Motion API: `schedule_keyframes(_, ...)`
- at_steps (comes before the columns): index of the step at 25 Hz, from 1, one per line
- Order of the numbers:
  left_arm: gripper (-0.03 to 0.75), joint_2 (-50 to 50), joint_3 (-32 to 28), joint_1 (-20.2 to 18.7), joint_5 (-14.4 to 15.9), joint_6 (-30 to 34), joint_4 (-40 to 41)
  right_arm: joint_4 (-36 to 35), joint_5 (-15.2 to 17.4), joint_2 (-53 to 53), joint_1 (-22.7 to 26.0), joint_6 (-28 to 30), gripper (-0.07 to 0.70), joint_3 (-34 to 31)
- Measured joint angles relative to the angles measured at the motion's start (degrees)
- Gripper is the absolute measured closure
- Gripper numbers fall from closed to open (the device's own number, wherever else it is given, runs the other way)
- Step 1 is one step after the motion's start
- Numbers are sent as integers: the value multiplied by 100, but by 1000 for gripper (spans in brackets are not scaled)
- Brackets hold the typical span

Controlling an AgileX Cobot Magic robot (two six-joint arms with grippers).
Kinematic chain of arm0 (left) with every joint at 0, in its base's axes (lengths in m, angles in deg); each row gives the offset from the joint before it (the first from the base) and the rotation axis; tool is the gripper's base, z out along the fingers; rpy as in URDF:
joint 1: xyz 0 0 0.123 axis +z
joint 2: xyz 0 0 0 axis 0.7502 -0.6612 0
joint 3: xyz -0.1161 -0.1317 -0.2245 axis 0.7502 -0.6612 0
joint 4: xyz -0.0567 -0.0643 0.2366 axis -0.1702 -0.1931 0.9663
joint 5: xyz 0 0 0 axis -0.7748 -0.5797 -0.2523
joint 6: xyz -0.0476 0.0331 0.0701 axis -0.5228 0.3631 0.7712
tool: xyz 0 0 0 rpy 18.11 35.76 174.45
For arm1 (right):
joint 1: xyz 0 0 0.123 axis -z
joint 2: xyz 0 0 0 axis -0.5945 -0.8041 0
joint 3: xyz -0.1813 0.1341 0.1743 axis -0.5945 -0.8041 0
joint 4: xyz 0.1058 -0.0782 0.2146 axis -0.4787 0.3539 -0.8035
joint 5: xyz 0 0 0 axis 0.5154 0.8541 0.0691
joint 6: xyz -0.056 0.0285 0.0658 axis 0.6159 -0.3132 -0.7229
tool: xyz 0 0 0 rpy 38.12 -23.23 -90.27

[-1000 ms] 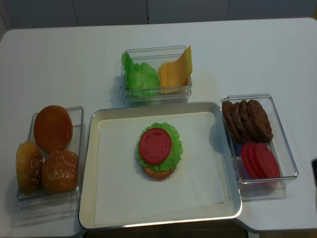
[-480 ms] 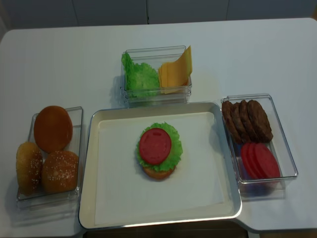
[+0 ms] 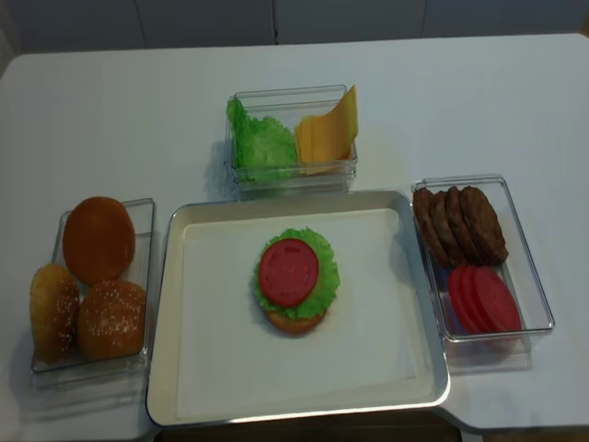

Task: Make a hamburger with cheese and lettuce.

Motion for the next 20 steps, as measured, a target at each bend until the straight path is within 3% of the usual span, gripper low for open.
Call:
schedule_keyframes(5,427,0,0,0,0,0,0,-170,-13,69,109,255,314,0)
schedule_keyframes(20,427,0,0,0,0,0,0,-192,-33,66,113,267,315,0)
